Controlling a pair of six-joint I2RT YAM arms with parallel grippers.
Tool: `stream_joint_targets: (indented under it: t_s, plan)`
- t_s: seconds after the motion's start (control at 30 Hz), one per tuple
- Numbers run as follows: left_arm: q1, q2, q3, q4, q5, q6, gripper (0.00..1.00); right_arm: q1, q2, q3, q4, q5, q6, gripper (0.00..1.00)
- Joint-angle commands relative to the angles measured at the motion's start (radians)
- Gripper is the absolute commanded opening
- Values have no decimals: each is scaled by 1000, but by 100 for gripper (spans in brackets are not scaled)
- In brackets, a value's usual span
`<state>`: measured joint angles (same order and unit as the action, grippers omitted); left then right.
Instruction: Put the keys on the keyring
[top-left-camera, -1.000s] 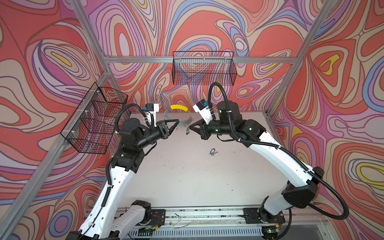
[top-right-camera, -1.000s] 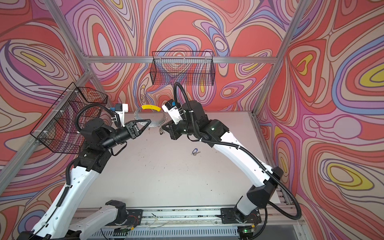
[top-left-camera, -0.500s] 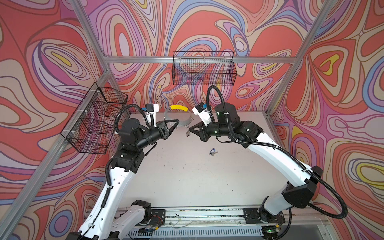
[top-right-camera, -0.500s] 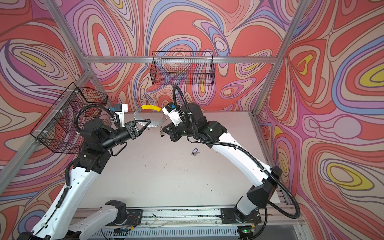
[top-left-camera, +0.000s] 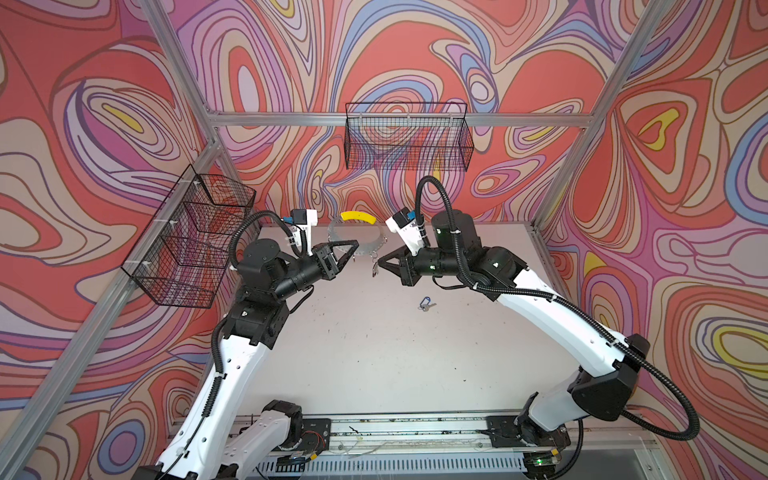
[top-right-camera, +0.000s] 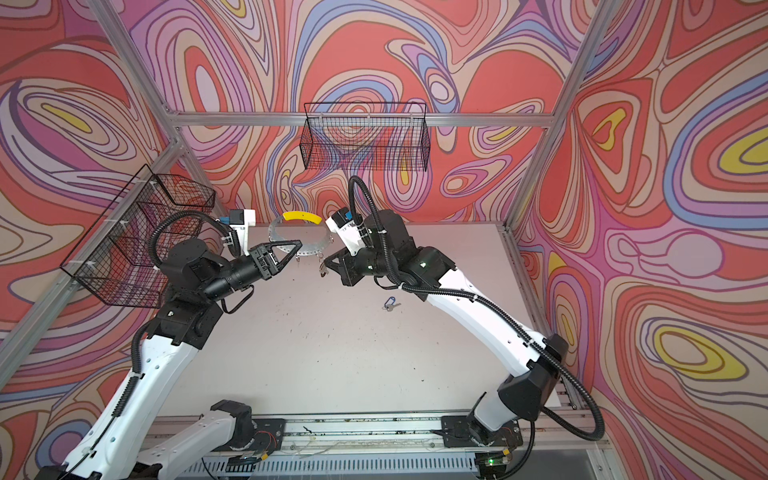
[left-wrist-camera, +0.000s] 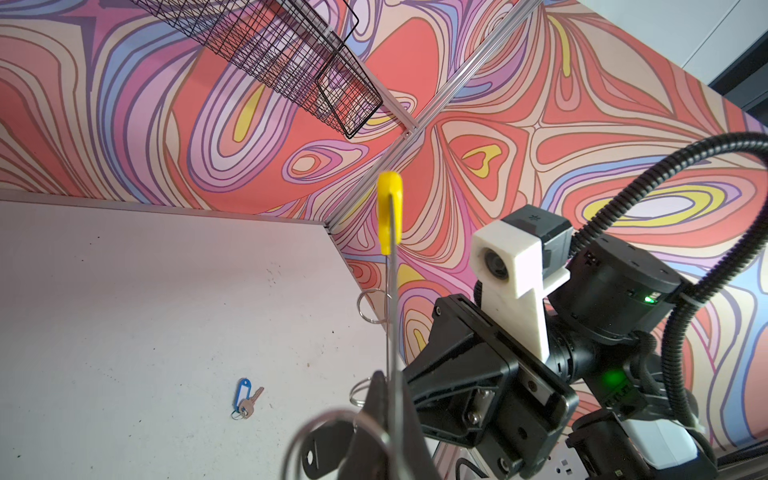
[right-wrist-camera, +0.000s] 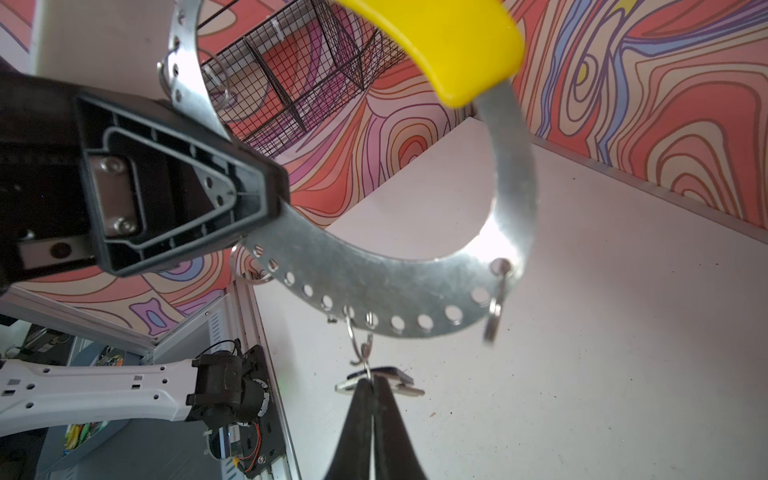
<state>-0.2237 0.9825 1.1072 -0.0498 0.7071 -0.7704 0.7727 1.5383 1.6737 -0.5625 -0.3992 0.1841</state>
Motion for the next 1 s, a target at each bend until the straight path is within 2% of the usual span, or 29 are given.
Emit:
stream_joint_targets:
  t_s: [0.0,0.2,0.3,0.33,0.4,0.47,0.53,0.7,0.8,0.97]
  plan:
    - [-6,-13,-11,101,20,-56,0,-7,-40,-59,92,-56,45,0]
    - [-6,-9,-40,212,31,-155,0,-37,-106,-195,330,-126,155,0]
    - [-6,-2,-56,266,32,-202,0,-41,-105,-215,355,-128,167,0]
    - [-6,2,-60,276,35,-213,0,-41,-103,-215,352,-126,165,6]
    - [-6,3,-60,285,32,-229,0,-41,-107,-207,333,-118,149,32]
    - [-6,2,-57,277,26,-229,0,-41,-114,-186,299,-103,122,42]
    - [-6,0,-47,258,17,-228,0,-42,-123,-158,261,-86,87,48]
    - [-6,5,-26,199,-11,-217,0,-41,-119,-73,169,-38,4,50]
    - [-6,4,-26,188,-21,-222,0,-41,-112,-42,146,-3,-33,41]
    - [-6,1,-19,172,-31,-224,0,-38,-65,8,109,-5,-53,41]
